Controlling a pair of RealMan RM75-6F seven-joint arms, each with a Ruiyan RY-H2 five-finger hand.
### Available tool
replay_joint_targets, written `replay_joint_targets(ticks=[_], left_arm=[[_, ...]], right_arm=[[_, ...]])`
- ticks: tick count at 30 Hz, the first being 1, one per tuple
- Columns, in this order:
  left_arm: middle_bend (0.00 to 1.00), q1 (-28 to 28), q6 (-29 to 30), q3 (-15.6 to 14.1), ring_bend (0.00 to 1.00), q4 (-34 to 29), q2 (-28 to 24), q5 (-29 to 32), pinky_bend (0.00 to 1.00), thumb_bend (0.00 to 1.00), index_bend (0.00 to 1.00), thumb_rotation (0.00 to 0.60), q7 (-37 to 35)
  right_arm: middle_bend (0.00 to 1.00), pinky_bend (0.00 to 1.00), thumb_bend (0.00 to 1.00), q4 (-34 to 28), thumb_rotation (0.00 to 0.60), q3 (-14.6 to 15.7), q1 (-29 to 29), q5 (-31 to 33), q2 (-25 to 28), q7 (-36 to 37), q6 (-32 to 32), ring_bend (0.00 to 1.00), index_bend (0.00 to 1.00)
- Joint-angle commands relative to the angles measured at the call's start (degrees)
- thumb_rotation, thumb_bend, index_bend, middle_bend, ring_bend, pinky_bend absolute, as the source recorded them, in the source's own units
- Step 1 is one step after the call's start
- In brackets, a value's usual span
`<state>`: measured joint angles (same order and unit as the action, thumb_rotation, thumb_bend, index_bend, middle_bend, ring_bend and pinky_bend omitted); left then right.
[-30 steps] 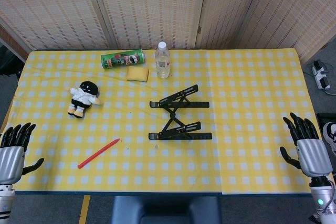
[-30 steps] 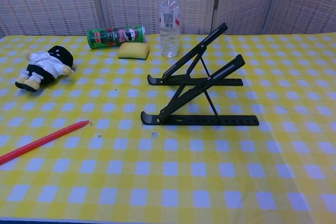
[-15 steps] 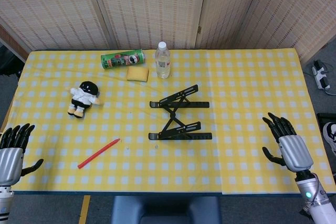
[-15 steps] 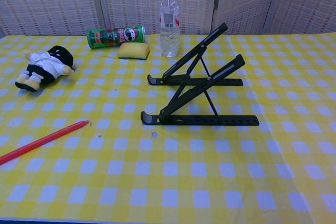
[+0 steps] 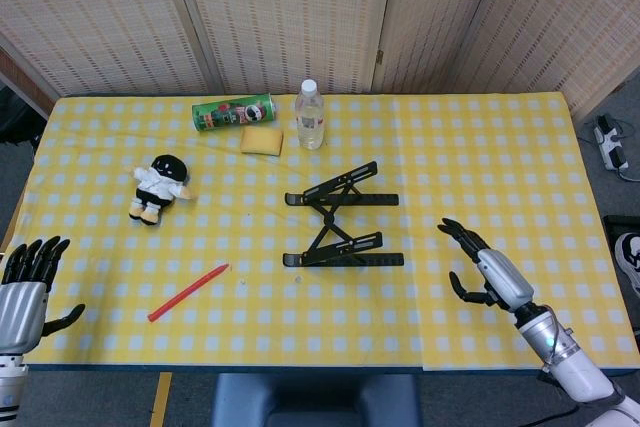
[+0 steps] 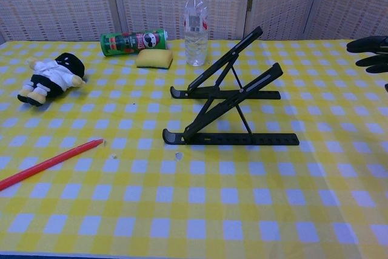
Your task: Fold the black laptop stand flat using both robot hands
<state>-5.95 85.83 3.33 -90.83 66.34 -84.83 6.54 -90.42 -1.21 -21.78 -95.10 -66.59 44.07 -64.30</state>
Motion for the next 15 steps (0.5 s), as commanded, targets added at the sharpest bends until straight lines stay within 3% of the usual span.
replay_joint_targets(ticks=[1, 7, 15], left_arm=[[0.10, 0.0, 0.0, 0.0, 0.06, -0.1, -0.1, 0.0, 0.00, 0.21, 0.13, 0.600, -0.1], [0.10, 0.0, -0.3, -0.3, 0.06, -0.2, 0.0, -0.3, 0.00, 0.21, 0.13, 0.600, -0.3], [0.10, 0.1, -0.2, -0.6, 0.07, -0.6, -0.6, -0.6, 0.00, 0.21, 0.14, 0.600, -0.9]], right_arm=[[0.00, 0.00, 0.73, 3.6, 0.600, 1.4, -4.3, -2.4, -3.2, 11.1, 2.5, 0.06, 0.00], [0.00, 0.00, 0.86, 6.8, 0.600, 2.9, -7.3, -2.9, -6.2, 25.4, 3.9, 0.03, 0.00], [0.00, 0.00, 0.89, 11.8, 0.600, 2.3, -10.4, -2.7, -12.3, 33.7, 2.7, 0.00, 0.00]])
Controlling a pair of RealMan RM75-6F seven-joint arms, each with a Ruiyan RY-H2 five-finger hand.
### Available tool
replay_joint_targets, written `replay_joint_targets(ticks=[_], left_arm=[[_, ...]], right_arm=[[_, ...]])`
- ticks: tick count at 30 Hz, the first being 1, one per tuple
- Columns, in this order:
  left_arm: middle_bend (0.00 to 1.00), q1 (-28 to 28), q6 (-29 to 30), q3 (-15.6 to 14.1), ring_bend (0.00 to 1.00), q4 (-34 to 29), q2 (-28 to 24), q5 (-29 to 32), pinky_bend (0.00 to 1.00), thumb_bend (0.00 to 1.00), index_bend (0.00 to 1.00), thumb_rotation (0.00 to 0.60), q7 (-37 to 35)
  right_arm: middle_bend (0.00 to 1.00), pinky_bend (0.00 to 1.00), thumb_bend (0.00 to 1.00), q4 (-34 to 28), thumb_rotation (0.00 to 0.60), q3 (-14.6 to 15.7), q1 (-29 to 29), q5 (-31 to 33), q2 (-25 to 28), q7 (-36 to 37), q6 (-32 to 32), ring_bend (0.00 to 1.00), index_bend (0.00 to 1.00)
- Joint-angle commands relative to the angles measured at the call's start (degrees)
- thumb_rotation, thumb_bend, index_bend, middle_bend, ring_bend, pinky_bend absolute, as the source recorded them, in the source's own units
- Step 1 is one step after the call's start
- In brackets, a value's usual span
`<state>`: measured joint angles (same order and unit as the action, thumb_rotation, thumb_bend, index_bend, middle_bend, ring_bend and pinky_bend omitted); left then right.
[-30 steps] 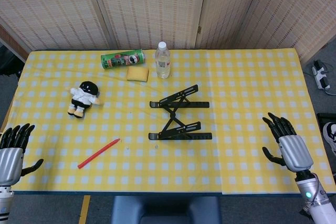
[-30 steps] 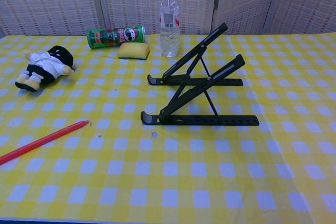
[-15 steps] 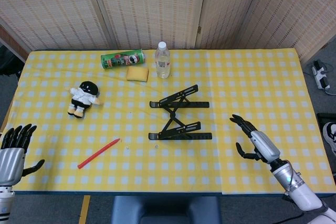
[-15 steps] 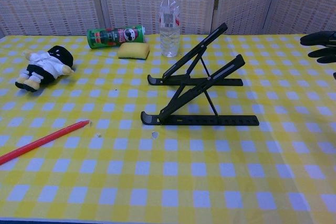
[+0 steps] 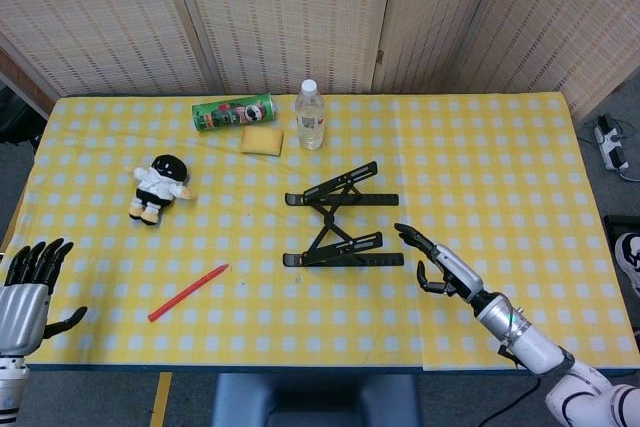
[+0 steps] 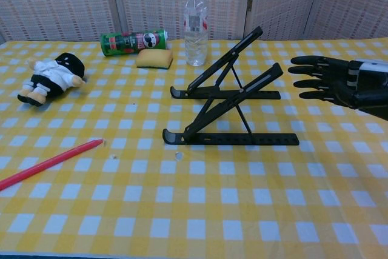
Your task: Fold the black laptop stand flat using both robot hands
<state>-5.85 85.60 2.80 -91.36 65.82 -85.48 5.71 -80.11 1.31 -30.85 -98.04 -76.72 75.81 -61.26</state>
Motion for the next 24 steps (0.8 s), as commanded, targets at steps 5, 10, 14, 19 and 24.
replay_joint_targets(ticks=[5, 10, 14, 19, 24], left_arm=[[0.10, 0.0, -0.2, -0.1, 0.07, -0.2, -0.3, 0.0, 0.00, 0.21, 0.15, 0.600, -0.3], [0.10, 0.1, -0.3, -0.2, 0.07, -0.3, -0.6, 0.1, 0.00, 0.21, 0.16, 0.600, -0.6], [0.10, 0.3, -0.1, -0.1, 0.07, -0.3, -0.9, 0.3, 0.00, 0.21, 0.17, 0.600, -1.0], [0.10, 0.3, -0.1, -0.2, 0.07, -0.1, -1.0, 0.0, 0.00, 0.21, 0.17, 0.600, -1.5], [0.11, 0.5, -0.1, -0.3, 0.07, 0.4, -0.9, 0.1, 0.00, 0.21, 0.17, 0.600, -2.1]], right_arm=[[0.00, 0.00, 0.89, 3.1, 0.600, -0.8, -3.2, 0.9, -5.4, 6.4, -0.4, 0.00, 0.00], [0.00, 0.00, 0.89, 3.3, 0.592, -1.3, -4.5, 0.9, -7.5, 8.4, -1.7, 0.00, 0.00], [0.00, 0.00, 0.89, 1.0, 0.590, -1.8, -6.4, -0.4, -7.2, 8.6, -2.5, 0.00, 0.00], [0.00, 0.00, 0.89, -3.0, 0.590, -2.3, -9.1, -0.9, -6.9, 7.8, -1.6, 0.00, 0.00], [0.00, 0.00, 0.89, -5.3, 0.590, -3.3, -11.6, 0.2, -7.2, 5.7, 0.4, 0.00, 0.00]])
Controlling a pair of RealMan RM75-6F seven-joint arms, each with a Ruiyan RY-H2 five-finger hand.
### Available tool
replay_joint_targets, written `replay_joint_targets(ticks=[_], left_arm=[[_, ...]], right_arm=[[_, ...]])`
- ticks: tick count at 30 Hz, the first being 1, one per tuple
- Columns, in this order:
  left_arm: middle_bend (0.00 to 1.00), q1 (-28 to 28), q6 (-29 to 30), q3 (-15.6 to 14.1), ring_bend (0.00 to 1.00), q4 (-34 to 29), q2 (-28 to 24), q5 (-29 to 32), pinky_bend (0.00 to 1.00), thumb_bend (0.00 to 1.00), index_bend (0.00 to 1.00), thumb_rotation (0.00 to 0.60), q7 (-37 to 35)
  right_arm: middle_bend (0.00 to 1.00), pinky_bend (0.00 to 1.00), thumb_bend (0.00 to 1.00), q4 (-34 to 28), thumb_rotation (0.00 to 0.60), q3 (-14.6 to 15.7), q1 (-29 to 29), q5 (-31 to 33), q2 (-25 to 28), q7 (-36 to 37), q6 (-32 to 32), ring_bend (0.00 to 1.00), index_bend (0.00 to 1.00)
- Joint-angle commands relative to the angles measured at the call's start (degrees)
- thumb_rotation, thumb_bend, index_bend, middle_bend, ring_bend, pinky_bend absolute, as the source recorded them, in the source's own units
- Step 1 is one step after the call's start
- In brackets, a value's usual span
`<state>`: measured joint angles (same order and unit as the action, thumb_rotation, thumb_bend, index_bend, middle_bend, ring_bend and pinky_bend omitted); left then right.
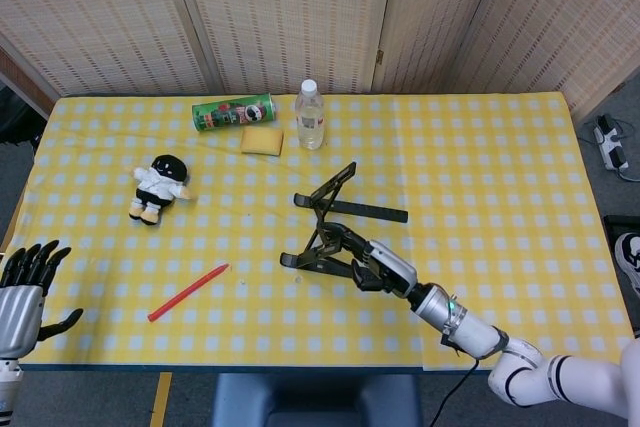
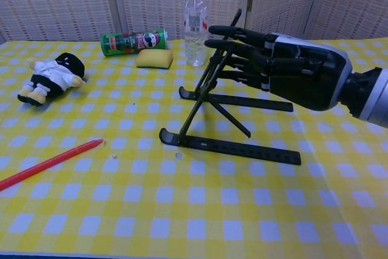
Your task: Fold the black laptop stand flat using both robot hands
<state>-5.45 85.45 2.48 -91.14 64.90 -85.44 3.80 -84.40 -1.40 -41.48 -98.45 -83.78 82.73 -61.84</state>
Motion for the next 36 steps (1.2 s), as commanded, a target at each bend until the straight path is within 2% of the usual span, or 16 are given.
replay_joint_targets(ticks=[1, 15, 26, 36], left_arm=[[0.11, 0.1, 0.0, 0.0, 0.07, 0.2, 0.0, 0.0, 0.00, 0.21, 0.17, 0.600, -0.3], [0.11, -0.3, -0.7, 0.0, 0.07, 1.4, 0.3, -0.1, 0.00, 0.21, 0.17, 0.600, -1.6], [0.10, -0.6, -1.4, 0.1, 0.07, 2.5, 0.8, 0.2, 0.00, 0.21, 0.18, 0.600, -2.6], [0.10, -0.9, -1.6, 0.1, 0.07, 2.7, 0.8, 0.1, 0.00, 0.21, 0.18, 0.600, -2.8]], right_arm=[[0.00, 0.00, 0.89, -1.4, 0.589, -0.8, -1.4, 0.9, -0.1, -1.7, 1.4, 0.00, 0.00], [0.00, 0.00, 0.89, -3.7, 0.589, -4.6, -7.4, 6.1, -0.2, -8.7, 7.9, 0.00, 0.00], [0.00, 0.00, 0.89, -4.3, 0.589, -5.6, -8.7, 7.4, 0.9, -11.5, 8.4, 0.00, 0.00], [0.00, 0.00, 0.89, -1.7, 0.592, -8.4, -12.7, 10.4, -2.0, -12.7, 12.4, 0.01, 0.00]])
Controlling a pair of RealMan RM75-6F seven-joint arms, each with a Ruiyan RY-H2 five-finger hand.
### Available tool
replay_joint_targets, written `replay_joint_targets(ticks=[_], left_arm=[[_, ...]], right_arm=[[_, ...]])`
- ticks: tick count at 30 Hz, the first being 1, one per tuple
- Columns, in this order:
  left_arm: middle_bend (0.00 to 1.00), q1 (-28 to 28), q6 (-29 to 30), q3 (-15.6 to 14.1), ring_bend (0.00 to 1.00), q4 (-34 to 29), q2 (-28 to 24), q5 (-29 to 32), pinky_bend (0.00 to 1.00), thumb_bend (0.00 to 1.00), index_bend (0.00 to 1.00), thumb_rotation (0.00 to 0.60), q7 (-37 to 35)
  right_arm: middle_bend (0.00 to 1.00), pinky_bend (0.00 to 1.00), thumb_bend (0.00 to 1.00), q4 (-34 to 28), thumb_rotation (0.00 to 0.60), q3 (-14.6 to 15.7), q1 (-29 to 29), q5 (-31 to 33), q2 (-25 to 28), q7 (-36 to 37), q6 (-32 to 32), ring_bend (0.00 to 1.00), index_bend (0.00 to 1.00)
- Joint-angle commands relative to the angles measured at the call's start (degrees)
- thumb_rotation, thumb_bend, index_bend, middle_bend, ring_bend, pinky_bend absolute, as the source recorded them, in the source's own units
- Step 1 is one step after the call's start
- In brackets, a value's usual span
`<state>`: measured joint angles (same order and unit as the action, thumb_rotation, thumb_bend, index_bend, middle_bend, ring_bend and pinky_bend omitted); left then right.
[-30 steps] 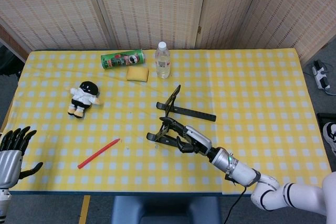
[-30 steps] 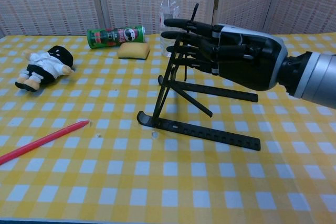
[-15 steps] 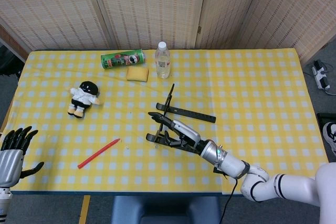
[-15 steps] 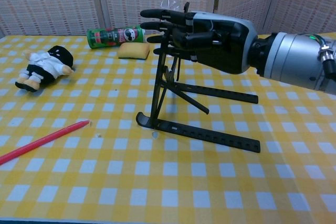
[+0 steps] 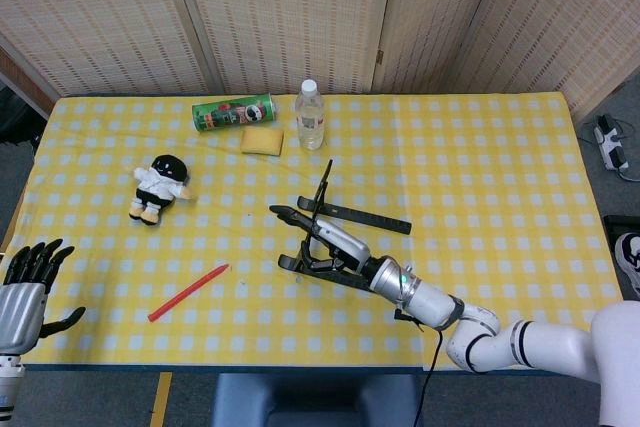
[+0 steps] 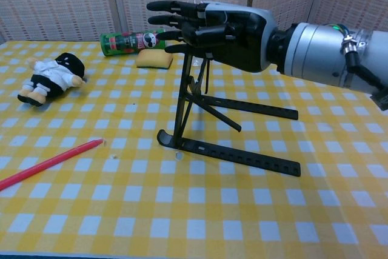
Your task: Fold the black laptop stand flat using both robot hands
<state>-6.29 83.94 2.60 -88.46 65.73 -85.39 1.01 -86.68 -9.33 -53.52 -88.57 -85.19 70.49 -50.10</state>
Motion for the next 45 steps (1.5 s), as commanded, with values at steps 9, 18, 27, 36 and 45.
replay_joint_targets(ticks=[9, 18, 27, 36, 45], left_arm=[[0.10, -0.1, -0.2, 0.0, 0.07, 0.5, 0.4, 0.2, 0.00, 0.21, 0.18, 0.600, -0.2], [0.10, 0.1, -0.1, -0.1, 0.07, 0.8, 0.5, 0.4, 0.00, 0.21, 0.18, 0.600, -0.5], [0.11, 0.3, 0.1, -0.3, 0.07, 0.9, 0.5, 0.3, 0.00, 0.21, 0.18, 0.600, -0.6], [0.10, 0.6, 0.7, -0.2, 0.07, 0.8, 0.3, 0.2, 0.00, 0.21, 0.18, 0.600, -0.8], [0.11, 0.0, 0.5, -0.1, 0.07, 0.4, 0.5, -0.5, 0.00, 0.21, 0.18, 0.600, -0.2]], right_arm=[[0.00, 0.00, 0.89, 1.5, 0.591, -2.9, -4.0, 3.4, -2.5, -3.8, 4.6, 0.01, 0.00], [0.00, 0.00, 0.89, 3.6, 0.591, -5.2, -6.8, 7.2, -5.1, -8.0, 8.5, 0.01, 0.00], [0.00, 0.00, 0.89, 5.6, 0.593, -7.4, -8.7, 10.6, -6.9, -11.2, 11.2, 0.01, 0.00], [0.00, 0.00, 0.89, -1.7, 0.592, -6.8, -4.5, 6.4, -0.2, -9.7, 6.3, 0.00, 0.00], [0.00, 0.00, 0.89, -10.9, 0.593, -1.1, 1.8, -0.6, 12.9, -12.7, 1.1, 0.02, 0.00]])
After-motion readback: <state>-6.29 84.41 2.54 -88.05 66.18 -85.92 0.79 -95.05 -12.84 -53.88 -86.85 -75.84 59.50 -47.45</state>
